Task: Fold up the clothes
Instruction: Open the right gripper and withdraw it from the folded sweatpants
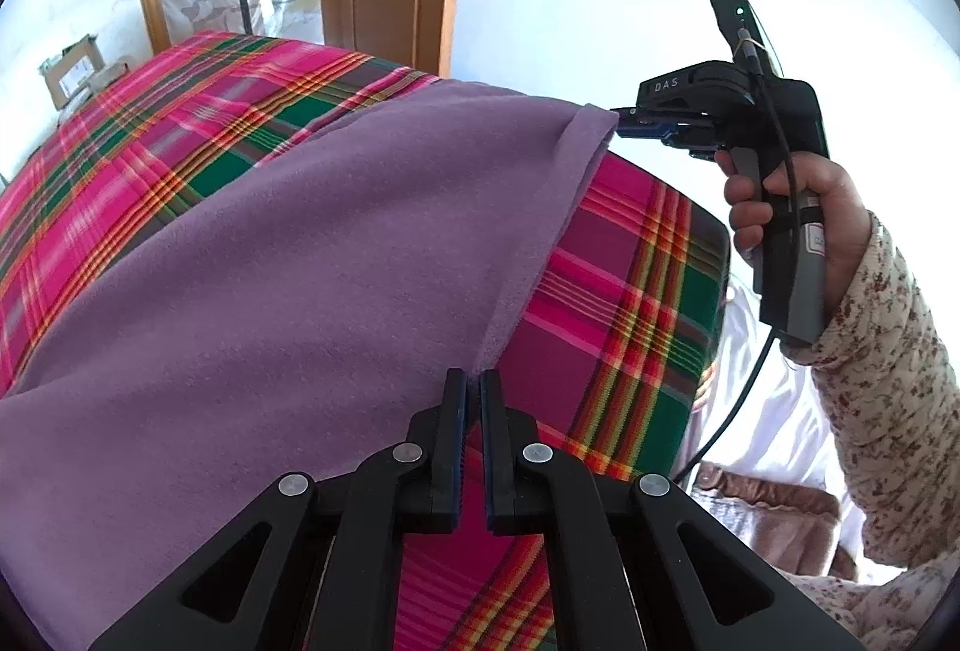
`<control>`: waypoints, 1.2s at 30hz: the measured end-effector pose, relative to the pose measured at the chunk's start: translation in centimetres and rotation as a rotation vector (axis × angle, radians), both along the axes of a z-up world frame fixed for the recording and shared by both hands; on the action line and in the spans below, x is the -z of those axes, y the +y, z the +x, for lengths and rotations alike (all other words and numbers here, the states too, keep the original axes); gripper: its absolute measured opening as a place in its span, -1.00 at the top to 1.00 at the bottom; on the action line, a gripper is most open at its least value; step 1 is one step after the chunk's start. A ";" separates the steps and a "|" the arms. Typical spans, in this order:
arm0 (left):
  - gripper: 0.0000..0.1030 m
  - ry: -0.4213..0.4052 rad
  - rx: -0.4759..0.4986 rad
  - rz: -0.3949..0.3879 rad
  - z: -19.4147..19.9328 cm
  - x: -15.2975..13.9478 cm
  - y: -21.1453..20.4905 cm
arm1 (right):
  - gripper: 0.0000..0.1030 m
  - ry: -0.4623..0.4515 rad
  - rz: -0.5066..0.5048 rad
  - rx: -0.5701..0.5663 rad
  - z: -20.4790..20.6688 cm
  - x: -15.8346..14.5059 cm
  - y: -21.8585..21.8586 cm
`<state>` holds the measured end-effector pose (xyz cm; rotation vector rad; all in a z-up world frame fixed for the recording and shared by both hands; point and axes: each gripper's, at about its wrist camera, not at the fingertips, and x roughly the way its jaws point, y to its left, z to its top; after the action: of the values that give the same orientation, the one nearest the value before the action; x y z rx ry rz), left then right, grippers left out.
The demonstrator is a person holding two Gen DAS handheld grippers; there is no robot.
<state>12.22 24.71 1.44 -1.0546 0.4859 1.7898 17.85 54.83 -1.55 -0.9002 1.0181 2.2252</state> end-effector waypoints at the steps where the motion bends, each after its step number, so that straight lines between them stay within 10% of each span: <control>1: 0.92 -0.004 0.001 0.003 0.0 0.0 0.0 | 0.80 0.004 0.001 0.001 0.1 -0.2 0.0; 8: 0.92 -0.023 0.022 0.010 0.2 0.0 0.1 | 0.80 0.130 0.071 -0.152 -1.2 -3.4 -2.6; 15: 0.92 -0.049 0.042 -0.001 0.6 0.5 0.3 | 0.78 0.010 0.162 -0.305 -2.3 -2.7 -6.1; 29: 0.65 -0.131 0.023 0.028 -4.2 -2.5 1.2 | 0.78 -0.019 0.140 -0.238 1.7 -3.6 -6.6; 36: 0.58 -0.179 0.034 0.028 -10.0 -5.1 5.0 | 0.36 0.076 0.048 -0.242 2.1 -3.3 -8.4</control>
<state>2.27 29.68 6.57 -1.1679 0.3665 1.6506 19.96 46.44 1.78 -0.9684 0.9264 2.4905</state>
